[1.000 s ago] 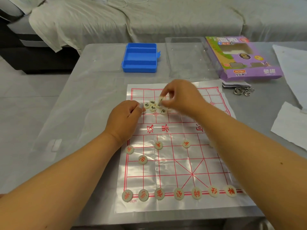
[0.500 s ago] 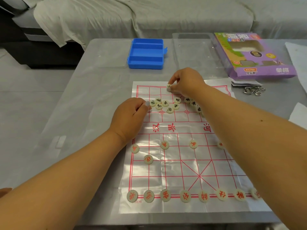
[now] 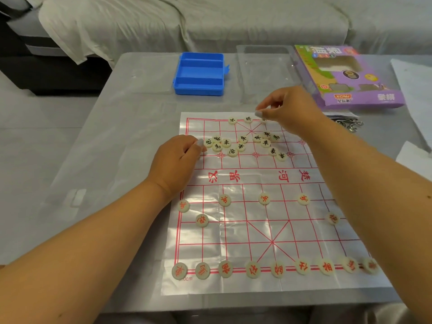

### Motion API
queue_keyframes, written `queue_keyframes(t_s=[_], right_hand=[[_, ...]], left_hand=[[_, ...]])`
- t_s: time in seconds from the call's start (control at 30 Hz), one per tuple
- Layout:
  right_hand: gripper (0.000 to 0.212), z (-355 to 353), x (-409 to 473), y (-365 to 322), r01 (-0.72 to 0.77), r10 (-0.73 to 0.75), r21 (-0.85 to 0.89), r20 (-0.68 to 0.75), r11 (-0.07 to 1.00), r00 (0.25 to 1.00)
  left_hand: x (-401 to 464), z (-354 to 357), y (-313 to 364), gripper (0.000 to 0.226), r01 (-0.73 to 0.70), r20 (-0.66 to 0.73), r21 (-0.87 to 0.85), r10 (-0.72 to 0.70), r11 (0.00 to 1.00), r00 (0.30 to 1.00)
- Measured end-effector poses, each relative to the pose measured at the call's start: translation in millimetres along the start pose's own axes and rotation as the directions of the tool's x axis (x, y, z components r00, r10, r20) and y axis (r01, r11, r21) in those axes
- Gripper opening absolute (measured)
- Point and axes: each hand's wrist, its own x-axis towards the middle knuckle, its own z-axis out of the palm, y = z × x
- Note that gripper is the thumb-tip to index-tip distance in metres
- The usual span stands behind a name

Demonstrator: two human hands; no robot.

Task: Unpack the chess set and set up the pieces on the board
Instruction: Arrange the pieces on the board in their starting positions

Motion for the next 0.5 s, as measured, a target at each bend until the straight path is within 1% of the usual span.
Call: queue_keyframes(t_s=[0.13,0.2,0.37,0.5], right_hand=[[0.018,-13,-6,19,-0.063,0.063,-0.009,-0.017,0.998,0.998],[0.019,-16,-10,26,-0.080,0.081,-0.032,0.015,0.996,0.997],[0.022,-19,-20,32,-0.097,0.106,-0.073,0.130,0.993,0.986],[0.023,-18,-25,35,-0.094,0.110,-0.104,0.160,0.990,0.981]], left_hand=[[0,0,0,0.038,-0.001,0.004,0.009,0.000,1.000,1.000],[1,1,-1,0.036,0.009,0.011,0.022,-0.010,1.000,1.000],[3,2,-2,0.007,-0.006,-0.001,0.100,0.006,0.995,1.000],[1,2,0,0.006,-0.017,-0.001,0.118,0.017,0.993,1.000]])
